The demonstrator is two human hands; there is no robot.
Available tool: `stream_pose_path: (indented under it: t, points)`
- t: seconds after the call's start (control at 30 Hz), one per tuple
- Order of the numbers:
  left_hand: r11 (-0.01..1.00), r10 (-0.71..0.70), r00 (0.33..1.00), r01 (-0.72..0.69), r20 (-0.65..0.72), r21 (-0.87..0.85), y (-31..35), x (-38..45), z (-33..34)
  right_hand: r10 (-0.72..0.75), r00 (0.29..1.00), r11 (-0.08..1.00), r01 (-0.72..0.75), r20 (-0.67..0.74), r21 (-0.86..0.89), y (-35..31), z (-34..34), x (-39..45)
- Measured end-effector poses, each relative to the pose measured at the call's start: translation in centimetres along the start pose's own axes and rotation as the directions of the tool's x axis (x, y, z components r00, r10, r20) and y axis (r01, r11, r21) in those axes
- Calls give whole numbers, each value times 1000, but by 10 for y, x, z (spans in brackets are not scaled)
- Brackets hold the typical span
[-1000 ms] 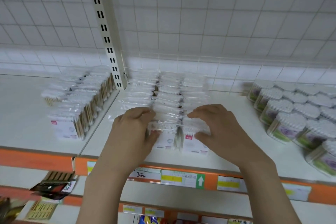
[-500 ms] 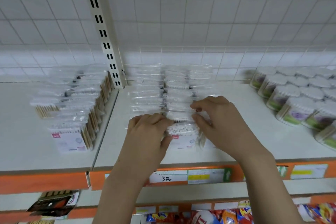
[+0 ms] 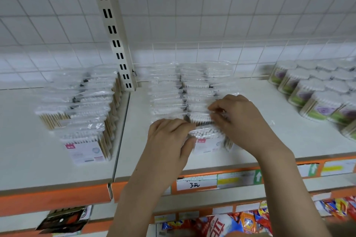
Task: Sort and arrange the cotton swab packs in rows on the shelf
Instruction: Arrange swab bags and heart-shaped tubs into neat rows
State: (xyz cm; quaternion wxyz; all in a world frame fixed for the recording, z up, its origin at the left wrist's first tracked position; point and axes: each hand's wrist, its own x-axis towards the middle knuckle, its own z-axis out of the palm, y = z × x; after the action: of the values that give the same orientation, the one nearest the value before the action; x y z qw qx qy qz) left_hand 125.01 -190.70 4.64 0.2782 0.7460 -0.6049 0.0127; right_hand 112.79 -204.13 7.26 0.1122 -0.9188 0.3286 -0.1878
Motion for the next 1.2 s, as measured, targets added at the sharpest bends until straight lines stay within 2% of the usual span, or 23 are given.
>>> stream_pose_path:
  t: [0.1, 0.33, 0.57, 0.77, 0.9, 1.03, 1.2]
  points:
    - [999, 8, 1000, -7, -15, 39, 2, 1, 0, -16, 1000, 1000, 16, -16, 19, 1, 0, 0]
    - [968, -15, 1000, 19, -20, 251, 18, 5, -3, -68, 995, 997, 71, -68, 38, 6, -2, 4]
    - [908, -152, 988, 128, 30, 398, 32, 11, 1, -144, 981, 986, 152, -130, 61, 10, -10, 6]
    - [914, -148, 989, 145, -21, 379, 33, 11, 2, -101, 954, 959, 169, -284, 228, 13, -23, 9]
    - [923, -165, 986, 154, 2, 352, 31, 11, 2, -86, 931, 905, 222, -355, 362, 13, -36, 7]
    - [940, -178, 984, 173, -10, 295, 29, 11, 1, -84, 911, 855, 274, -403, 441, 13, -41, 5]
    - [942, -175, 984, 172, -17, 289, 29, 9, 2, -8, 908, 802, 256, -419, 539, 18, -40, 0]
